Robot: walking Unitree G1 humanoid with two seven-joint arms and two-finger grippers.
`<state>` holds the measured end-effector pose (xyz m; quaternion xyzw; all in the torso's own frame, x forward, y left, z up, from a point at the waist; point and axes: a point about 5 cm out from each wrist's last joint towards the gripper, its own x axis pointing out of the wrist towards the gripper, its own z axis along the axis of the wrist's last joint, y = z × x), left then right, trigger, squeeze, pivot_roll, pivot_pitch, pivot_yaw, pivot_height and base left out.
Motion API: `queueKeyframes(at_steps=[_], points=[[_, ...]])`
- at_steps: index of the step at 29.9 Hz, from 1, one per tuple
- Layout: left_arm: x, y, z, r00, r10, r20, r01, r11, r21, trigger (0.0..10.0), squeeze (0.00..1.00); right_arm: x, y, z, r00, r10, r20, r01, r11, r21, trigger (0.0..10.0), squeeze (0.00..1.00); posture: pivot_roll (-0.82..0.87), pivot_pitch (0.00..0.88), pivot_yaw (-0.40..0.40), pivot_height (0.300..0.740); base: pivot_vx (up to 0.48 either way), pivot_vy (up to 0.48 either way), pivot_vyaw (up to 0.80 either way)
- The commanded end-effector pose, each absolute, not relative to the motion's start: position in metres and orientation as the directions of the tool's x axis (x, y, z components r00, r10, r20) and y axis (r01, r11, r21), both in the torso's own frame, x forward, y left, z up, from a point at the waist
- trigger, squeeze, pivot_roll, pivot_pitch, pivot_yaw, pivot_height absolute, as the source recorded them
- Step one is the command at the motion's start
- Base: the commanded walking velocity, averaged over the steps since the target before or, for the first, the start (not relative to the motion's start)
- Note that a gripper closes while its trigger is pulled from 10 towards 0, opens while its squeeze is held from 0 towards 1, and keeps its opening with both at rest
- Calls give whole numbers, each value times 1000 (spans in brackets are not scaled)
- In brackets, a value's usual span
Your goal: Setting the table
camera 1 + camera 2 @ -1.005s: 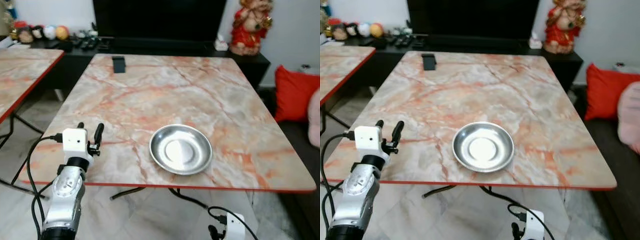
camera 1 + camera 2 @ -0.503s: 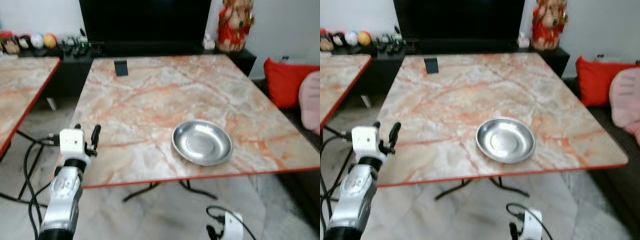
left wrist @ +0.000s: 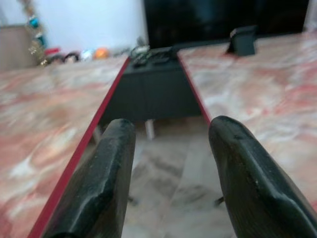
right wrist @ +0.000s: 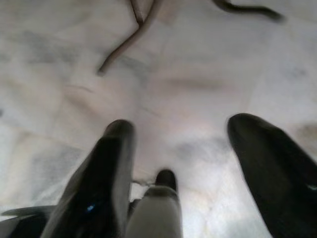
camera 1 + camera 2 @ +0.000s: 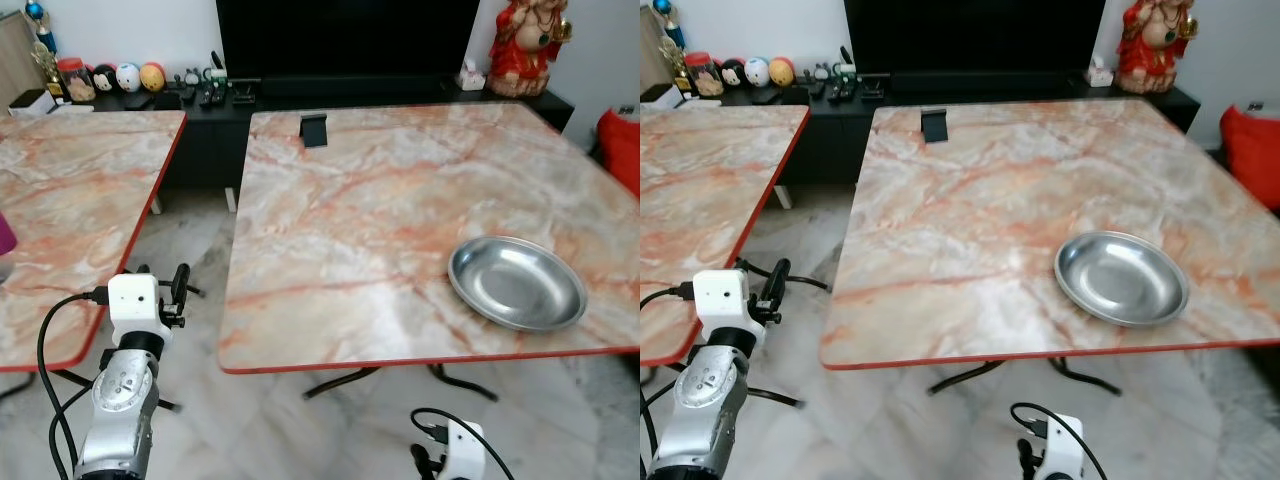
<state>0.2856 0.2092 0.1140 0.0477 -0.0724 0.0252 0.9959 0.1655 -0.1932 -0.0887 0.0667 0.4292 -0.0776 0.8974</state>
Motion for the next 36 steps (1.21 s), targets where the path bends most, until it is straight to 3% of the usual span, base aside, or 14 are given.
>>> queueKeyframes(at_steps=[1,6,23,36], points=[[284,216,119,984,62,165,-79,992,102,10000,0,169,-189,-88,629,-68,-774,176,983,57,10000,0,25,0,-12,740,0,480,800],[284,215,120,983,64,172,-82,992,98,10000,0,168,-188,-88,626,-59,-777,181,981,71,10000,0,26,0,-12,740,0,480,711],[286,209,123,982,43,182,-61,994,93,10000,0,166,-186,-90,621,-50,-782,171,982,74,10000,0,28,0,-6,740,0,480,0],[288,213,129,978,63,199,-84,992,96,10000,0,168,-187,-89,620,-50,-783,185,979,84,10000,0,35,0,-7,740,0,480,410]])
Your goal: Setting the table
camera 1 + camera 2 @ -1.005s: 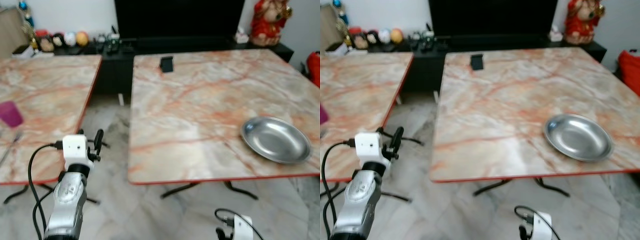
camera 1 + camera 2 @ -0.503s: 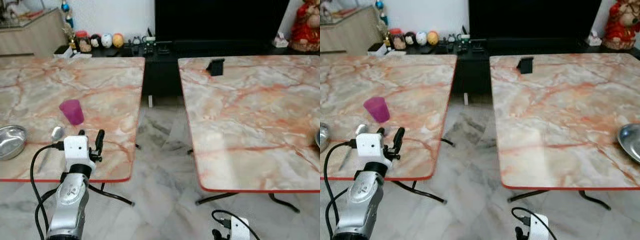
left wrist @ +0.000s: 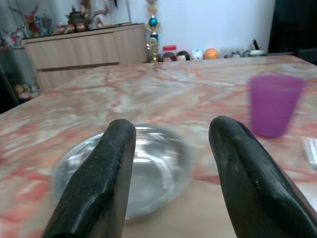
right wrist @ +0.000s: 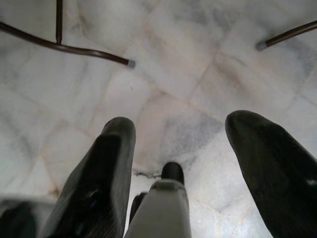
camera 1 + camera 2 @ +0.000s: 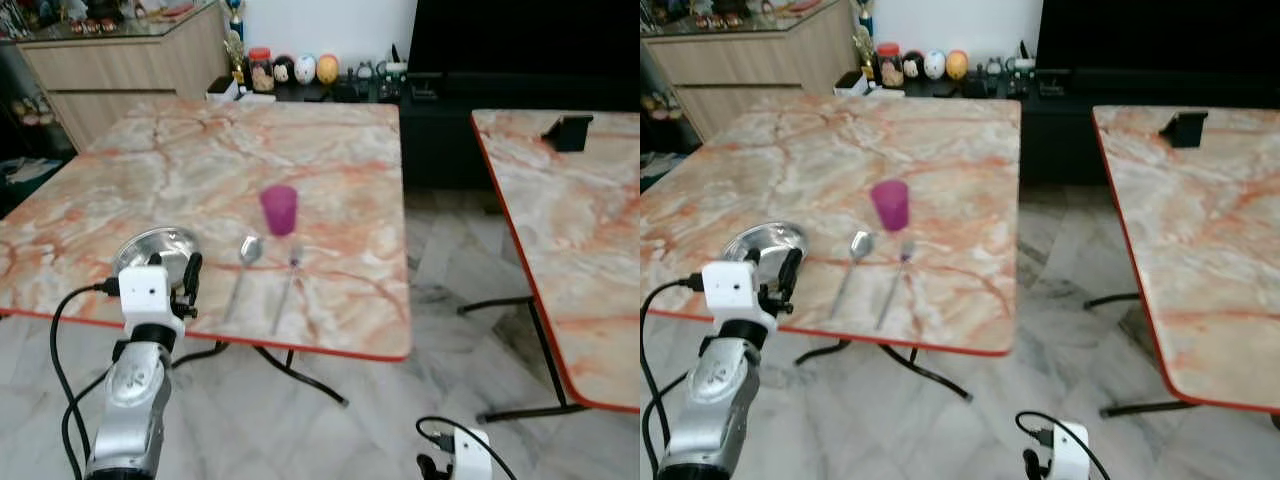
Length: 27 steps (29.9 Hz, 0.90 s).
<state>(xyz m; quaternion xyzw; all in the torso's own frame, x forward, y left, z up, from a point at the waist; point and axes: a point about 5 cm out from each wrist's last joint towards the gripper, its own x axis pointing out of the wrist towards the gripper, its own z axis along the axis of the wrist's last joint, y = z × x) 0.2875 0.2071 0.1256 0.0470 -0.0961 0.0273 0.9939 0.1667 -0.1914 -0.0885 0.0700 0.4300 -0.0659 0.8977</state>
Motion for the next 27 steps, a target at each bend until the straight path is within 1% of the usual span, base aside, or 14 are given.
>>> queueKeyframes(at_steps=[1,6,14,16,20,21,27], points=[[289,213,130,978,63,201,-84,992,96,10000,0,168,-187,-89,619,-51,-783,185,979,82,10000,0,34,0,-8,740,0,480,0],[290,213,132,976,61,208,-82,992,92,10000,0,169,-188,-88,620,-54,-783,182,980,77,10000,0,33,0,-9,740,0,480,0],[293,205,132,981,-1,195,-10,998,56,10000,0,169,-189,-88,614,-67,-786,198,978,72,10000,0,36,0,-13,740,0,480,0],[294,204,131,983,-27,184,19,999,48,10000,0,169,-189,-88,614,-71,-786,193,979,62,10000,0,38,0,-14,740,0,480,-738],[294,203,130,984,-37,177,30,999,44,10000,0,169,-189,-88,613,-66,-788,186,981,63,10000,0,37,0,-13,740,0,422,-711],[294,203,130,984,-40,173,34,999,38,10000,0,169,-189,-88,616,-66,-785,191,979,68,10000,0,37,0,-13,740,0,266,-669],[294,199,126,986,-73,151,70,997,22,10000,0,169,-189,-88,621,-65,-781,196,978,74,10000,0,37,0,-13,740,0,0,0]])
